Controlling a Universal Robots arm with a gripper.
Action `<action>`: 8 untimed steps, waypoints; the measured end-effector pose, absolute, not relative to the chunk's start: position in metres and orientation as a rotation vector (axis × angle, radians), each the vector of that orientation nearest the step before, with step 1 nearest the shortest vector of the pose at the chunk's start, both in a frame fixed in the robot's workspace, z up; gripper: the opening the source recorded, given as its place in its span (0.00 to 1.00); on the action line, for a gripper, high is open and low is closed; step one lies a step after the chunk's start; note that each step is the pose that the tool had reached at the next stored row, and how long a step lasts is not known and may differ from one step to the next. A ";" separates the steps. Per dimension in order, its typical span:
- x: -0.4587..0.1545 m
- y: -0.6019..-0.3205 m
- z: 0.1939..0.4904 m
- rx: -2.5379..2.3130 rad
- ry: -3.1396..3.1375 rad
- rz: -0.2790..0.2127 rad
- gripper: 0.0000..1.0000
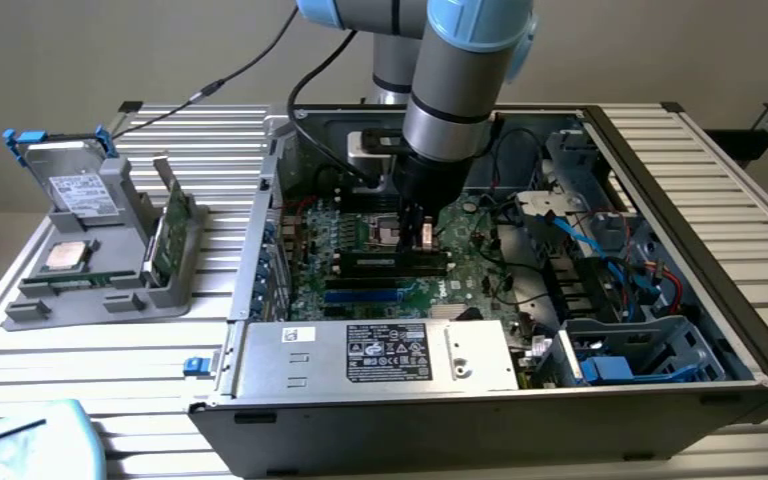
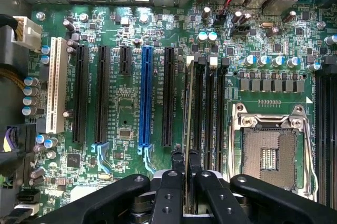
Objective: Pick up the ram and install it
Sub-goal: 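Insert the ram into the slot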
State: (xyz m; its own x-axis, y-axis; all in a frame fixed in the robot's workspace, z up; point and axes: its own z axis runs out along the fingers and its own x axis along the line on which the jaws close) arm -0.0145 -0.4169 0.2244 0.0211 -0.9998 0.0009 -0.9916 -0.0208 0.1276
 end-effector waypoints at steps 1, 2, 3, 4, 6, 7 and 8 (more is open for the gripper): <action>-0.014 -0.417 0.224 2.177 -2.131 -0.135 0.15; -0.014 -0.417 0.224 2.177 -2.131 -0.135 0.15; -0.014 -0.416 0.224 2.177 -2.131 -0.135 0.15; -0.014 -0.416 0.224 2.176 -2.131 -0.135 0.15; -0.013 -0.414 0.223 2.177 -2.129 -0.134 0.15; -0.013 -0.413 0.223 2.179 -2.127 -0.133 0.15; -0.013 -0.413 0.223 2.181 -2.125 -0.133 0.15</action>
State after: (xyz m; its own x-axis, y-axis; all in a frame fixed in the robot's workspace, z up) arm -0.0131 -0.4127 0.2233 0.0258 -0.9997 0.0030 -0.9915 -0.0252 0.1277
